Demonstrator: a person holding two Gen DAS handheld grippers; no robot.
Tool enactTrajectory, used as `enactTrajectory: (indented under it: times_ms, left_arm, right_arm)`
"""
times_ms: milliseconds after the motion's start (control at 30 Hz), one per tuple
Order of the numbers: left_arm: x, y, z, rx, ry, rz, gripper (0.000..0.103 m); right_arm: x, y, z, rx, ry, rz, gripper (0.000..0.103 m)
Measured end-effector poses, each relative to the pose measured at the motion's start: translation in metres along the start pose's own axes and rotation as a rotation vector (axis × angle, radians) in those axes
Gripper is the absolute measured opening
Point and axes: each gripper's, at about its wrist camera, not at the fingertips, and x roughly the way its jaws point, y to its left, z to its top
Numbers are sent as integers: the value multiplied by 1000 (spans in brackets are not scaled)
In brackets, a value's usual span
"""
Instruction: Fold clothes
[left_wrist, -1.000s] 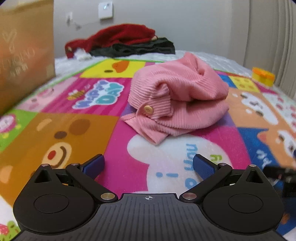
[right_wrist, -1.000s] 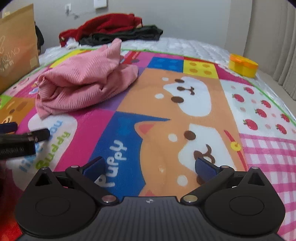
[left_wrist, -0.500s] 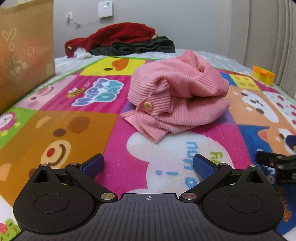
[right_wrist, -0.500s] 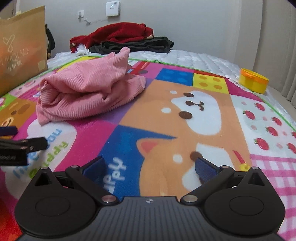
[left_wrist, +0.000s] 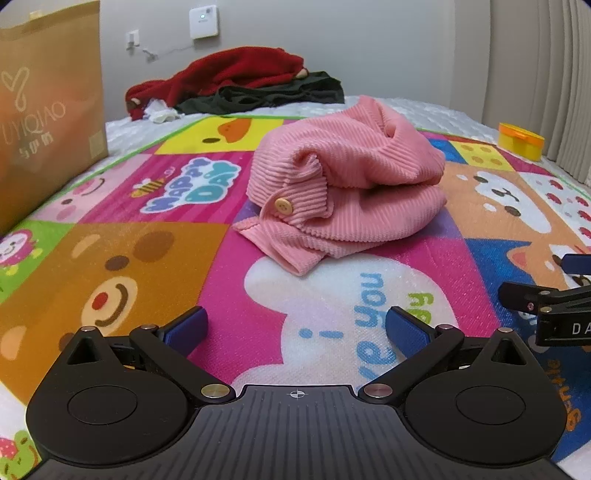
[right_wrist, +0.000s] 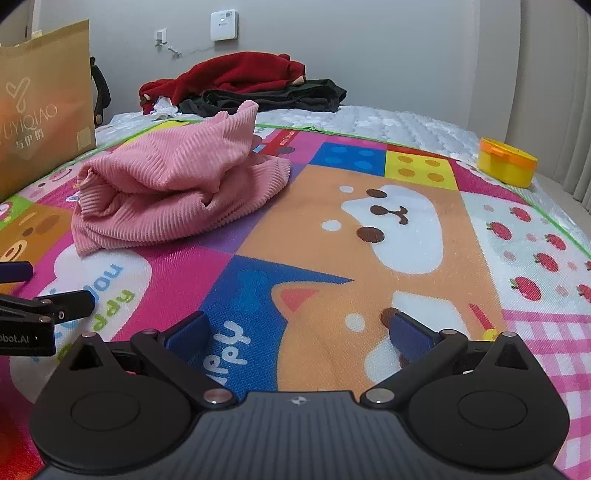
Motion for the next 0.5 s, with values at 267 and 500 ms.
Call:
enactTrajectory:
  times_ms: [267,500]
  left_arm:
    - [0,1,0,-7,3,-5,103]
    - [0,1,-1,-9,3,-5,103]
  right_arm:
    - [-1,0,0,-4,0,-3,103]
    - [0,0,0,-4,0,-3,103]
